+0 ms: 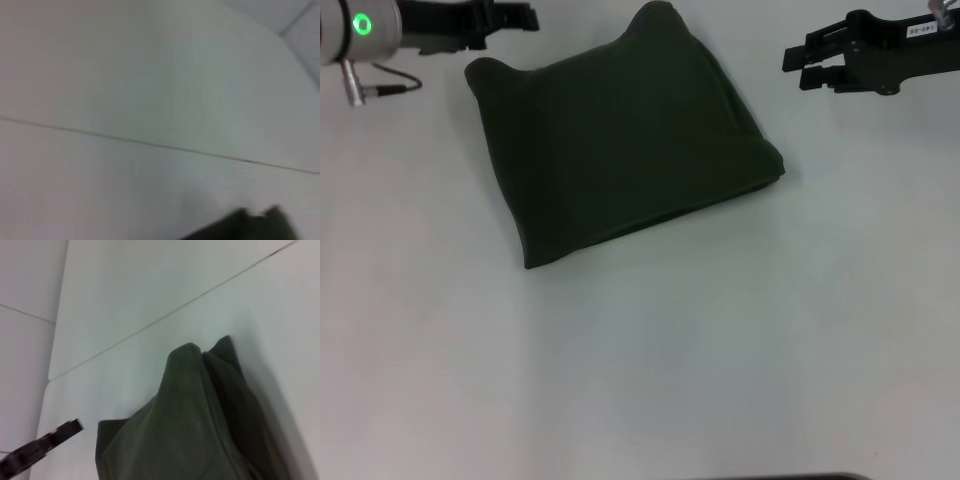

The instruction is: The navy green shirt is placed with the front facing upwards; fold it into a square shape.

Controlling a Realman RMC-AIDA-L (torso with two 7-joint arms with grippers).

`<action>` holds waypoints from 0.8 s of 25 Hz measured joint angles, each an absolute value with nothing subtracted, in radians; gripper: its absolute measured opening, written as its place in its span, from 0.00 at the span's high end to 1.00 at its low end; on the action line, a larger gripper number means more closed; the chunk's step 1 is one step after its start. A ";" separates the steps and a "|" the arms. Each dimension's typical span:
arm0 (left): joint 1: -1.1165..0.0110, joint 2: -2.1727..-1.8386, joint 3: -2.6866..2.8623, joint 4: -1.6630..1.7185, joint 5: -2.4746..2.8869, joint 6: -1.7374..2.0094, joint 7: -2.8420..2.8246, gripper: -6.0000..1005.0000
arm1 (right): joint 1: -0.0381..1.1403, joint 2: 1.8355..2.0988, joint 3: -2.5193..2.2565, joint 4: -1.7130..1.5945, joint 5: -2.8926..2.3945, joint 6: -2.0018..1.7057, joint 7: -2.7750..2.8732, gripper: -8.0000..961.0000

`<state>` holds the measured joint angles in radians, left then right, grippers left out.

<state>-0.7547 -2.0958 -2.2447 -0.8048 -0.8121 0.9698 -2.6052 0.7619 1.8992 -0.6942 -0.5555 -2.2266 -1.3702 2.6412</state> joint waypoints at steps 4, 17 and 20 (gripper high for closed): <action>-0.756 -2.078 -2.288 -0.880 -0.844 1.154 -2.623 0.16 | 0.786 1.884 -0.700 -0.567 -2.228 -1.381 2.658 0.58; -0.853 -2.040 -2.304 -0.685 -0.873 1.308 -2.637 0.16 | 0.962 1.930 -0.901 -0.582 -2.232 -1.224 2.622 0.58; -0.861 -2.075 -2.306 -0.686 -0.877 1.254 -2.652 0.16 | 0.988 1.955 -0.922 -0.578 -2.231 -1.150 2.619 0.58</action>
<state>-0.8607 -2.0747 -2.3063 -0.6863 -0.8775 1.2543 -2.6520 0.9880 1.9548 -0.9224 -0.5775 -2.2305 -1.1502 2.6185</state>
